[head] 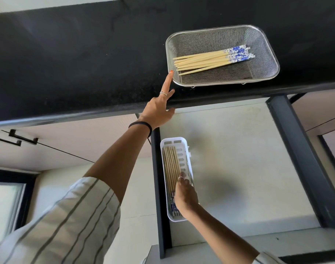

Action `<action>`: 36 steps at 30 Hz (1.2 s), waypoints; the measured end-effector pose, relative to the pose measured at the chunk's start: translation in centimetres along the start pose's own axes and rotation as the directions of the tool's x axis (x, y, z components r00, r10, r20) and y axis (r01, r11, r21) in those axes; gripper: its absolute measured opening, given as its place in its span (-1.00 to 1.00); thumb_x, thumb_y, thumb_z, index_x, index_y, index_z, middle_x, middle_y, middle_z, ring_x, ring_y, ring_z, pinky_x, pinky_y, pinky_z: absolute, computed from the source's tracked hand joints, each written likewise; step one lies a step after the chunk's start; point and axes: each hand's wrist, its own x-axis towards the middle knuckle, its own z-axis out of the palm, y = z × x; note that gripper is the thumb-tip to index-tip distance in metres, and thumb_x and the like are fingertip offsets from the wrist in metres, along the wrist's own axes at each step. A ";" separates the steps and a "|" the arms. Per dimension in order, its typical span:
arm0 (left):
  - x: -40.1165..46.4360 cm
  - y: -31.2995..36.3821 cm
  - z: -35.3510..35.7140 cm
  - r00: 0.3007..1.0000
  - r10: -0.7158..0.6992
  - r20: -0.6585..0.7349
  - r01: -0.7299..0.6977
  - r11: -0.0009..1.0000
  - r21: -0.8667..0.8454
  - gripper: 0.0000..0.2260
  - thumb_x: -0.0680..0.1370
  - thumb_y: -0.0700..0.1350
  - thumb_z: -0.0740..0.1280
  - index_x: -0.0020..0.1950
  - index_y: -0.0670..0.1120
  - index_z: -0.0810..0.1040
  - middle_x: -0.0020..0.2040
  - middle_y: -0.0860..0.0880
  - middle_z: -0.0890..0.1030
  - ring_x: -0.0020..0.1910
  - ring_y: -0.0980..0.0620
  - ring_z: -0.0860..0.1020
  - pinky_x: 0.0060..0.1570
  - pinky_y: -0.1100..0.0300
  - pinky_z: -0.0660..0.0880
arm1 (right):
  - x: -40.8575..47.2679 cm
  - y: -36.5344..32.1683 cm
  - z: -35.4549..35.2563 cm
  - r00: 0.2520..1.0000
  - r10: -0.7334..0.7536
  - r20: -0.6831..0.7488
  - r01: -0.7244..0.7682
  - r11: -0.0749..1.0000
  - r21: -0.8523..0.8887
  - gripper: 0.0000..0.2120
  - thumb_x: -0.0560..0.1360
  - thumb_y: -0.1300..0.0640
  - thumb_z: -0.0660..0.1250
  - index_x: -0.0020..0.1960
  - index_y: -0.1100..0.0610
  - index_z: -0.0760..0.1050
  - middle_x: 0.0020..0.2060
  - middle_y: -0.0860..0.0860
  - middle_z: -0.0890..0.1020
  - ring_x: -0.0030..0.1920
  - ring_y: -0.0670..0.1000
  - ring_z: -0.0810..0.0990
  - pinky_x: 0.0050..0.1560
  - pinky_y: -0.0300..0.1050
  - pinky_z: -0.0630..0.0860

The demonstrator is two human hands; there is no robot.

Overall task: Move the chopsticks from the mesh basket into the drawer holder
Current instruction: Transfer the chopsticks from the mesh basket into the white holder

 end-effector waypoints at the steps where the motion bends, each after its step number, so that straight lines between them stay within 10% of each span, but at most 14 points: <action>1: 0.0 0.0 0.0 1.000 0.003 0.000 -0.003 1.000 -0.003 -0.08 0.48 -0.36 0.30 0.54 0.10 -0.29 0.51 -0.08 0.25 0.14 -0.20 0.57 0.01 0.05 0.61 | -0.1 0.0 0.0 1.000 -0.006 0.004 0.006 1.000 -0.001 -0.43 0.57 0.39 0.04 0.54 0.25 -0.05 0.31 0.19 0.44 0.28 0.14 0.49 0.26 -0.05 0.46; 8: 0.0 0.0 0.0 1.000 0.004 -0.006 -0.004 1.000 -0.011 -0.08 0.49 -0.36 0.30 0.54 0.09 -0.30 0.47 -0.12 0.32 0.16 -0.13 0.57 0.02 0.17 0.58 | -1.8 0.4 0.2 0.996 -0.085 -0.025 0.084 0.996 -0.043 -0.37 0.55 0.48 0.03 0.54 0.27 -0.13 0.41 0.16 0.29 0.39 0.13 0.34 0.40 -0.08 0.34; 20: 0.2 -0.2 0.1 1.000 0.002 -0.015 -0.002 0.999 -0.038 -0.08 0.50 -0.35 0.31 0.54 0.09 -0.30 0.47 -0.12 0.32 0.24 -0.10 0.51 -0.20 0.60 0.37 | -2.2 0.9 -0.2 0.976 -0.114 0.184 0.113 0.993 0.017 -0.58 0.52 0.40 0.16 0.38 0.32 0.32 0.52 0.20 0.05 0.46 0.19 0.26 0.44 -0.03 0.30; 26: -0.1 0.3 -0.1 1.000 0.005 -0.007 -0.005 1.000 -0.013 -0.10 0.50 -0.34 0.30 0.54 0.07 -0.30 0.51 -0.07 0.24 0.18 -0.20 0.54 0.03 0.23 0.51 | -1.1 1.8 -1.4 0.964 -0.132 0.233 0.109 0.988 0.106 -0.51 0.52 0.42 0.12 0.45 0.31 0.21 0.42 0.19 0.29 0.31 0.13 0.44 0.31 -0.20 0.38; 36: -0.3 0.8 -0.4 1.000 -0.007 0.012 0.008 1.000 -0.019 -0.11 0.51 -0.35 0.29 0.54 0.07 -0.30 0.49 -0.11 0.28 0.10 -0.15 0.59 -0.07 0.29 0.56 | -2.5 2.3 0.0 0.945 -0.108 0.310 0.102 0.994 0.035 -0.47 0.54 0.40 0.13 0.48 0.38 0.08 0.52 0.29 -0.04 0.45 0.20 0.27 0.37 -0.09 0.38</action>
